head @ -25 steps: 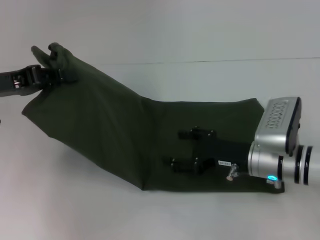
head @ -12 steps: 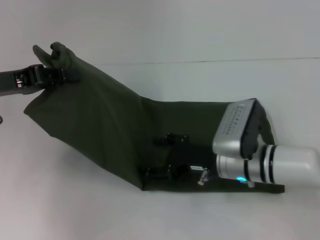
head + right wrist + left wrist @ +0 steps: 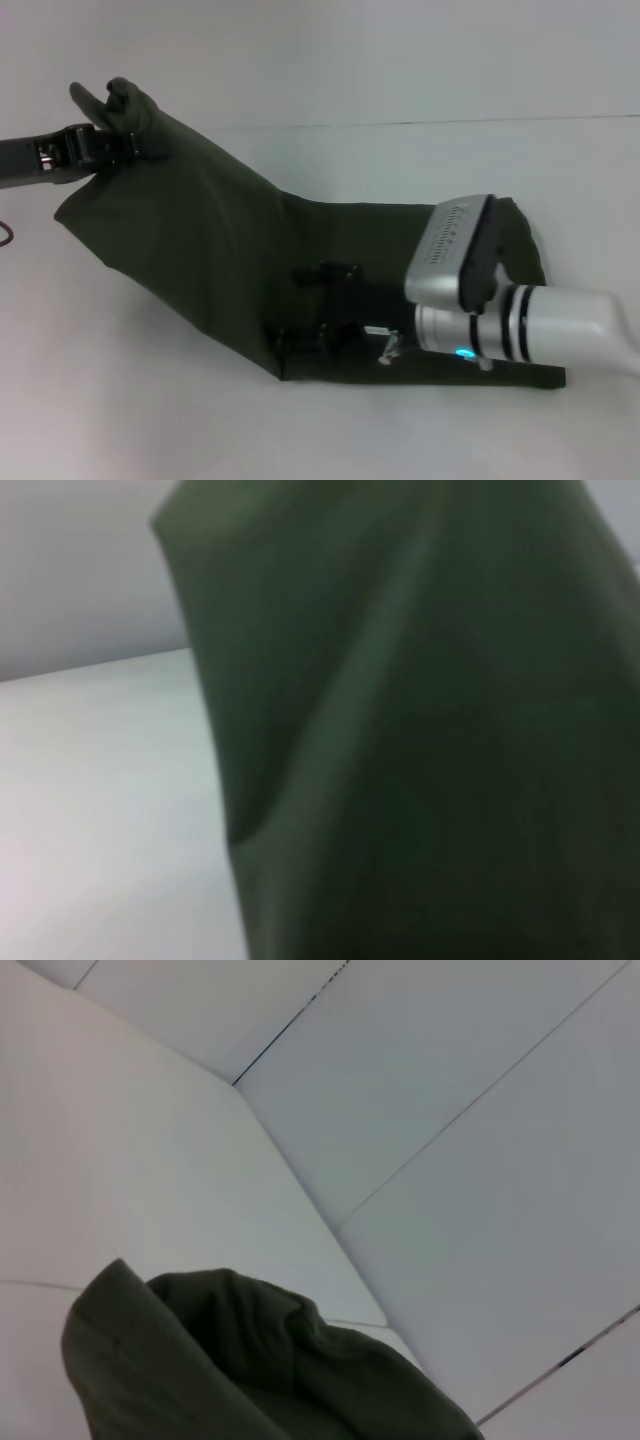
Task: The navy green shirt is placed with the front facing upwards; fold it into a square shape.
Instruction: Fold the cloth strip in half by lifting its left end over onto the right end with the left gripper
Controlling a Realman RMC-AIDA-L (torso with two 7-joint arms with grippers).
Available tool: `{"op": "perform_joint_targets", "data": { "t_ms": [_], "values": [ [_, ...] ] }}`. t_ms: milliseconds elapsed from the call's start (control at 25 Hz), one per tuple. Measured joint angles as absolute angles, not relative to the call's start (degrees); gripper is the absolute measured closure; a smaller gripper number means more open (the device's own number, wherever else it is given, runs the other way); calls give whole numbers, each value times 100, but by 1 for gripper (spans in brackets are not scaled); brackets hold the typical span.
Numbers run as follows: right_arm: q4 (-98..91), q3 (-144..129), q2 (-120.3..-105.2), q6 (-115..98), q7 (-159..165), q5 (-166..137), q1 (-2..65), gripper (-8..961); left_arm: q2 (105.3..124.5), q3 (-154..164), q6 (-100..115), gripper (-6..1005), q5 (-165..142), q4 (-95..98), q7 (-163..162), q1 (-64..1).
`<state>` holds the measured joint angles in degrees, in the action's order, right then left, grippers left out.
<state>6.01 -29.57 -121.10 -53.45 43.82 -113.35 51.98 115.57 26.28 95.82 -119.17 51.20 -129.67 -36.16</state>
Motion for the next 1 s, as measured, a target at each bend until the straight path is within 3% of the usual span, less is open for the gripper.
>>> {"op": "perform_joint_targets", "data": {
  "t_ms": [160, 400, 760, 1000],
  "values": [
    [169, -2813, -12020, -5737, 4563, -11332, 4747, 37, 11561, 2633, 9570, 893, -11814, 5103, -12959, -3631],
    [-845, -2737, -12012, -6717, 5033, -11323, 3958, 38, 11688, 2645, 9459, 893, -11761, 4992, -12961, -3741],
    [-2133, -2118, -11982, -8056, 5461, -11226, 2638, 38, 12097, 2904, 8984, 892, -11750, 4809, -12970, -3927],
    [-2422, -1959, -11961, -8241, 5485, -10986, 2137, 37, 12373, 3288, 8630, 892, -11686, 4765, -12968, -4070]
  ]
}}
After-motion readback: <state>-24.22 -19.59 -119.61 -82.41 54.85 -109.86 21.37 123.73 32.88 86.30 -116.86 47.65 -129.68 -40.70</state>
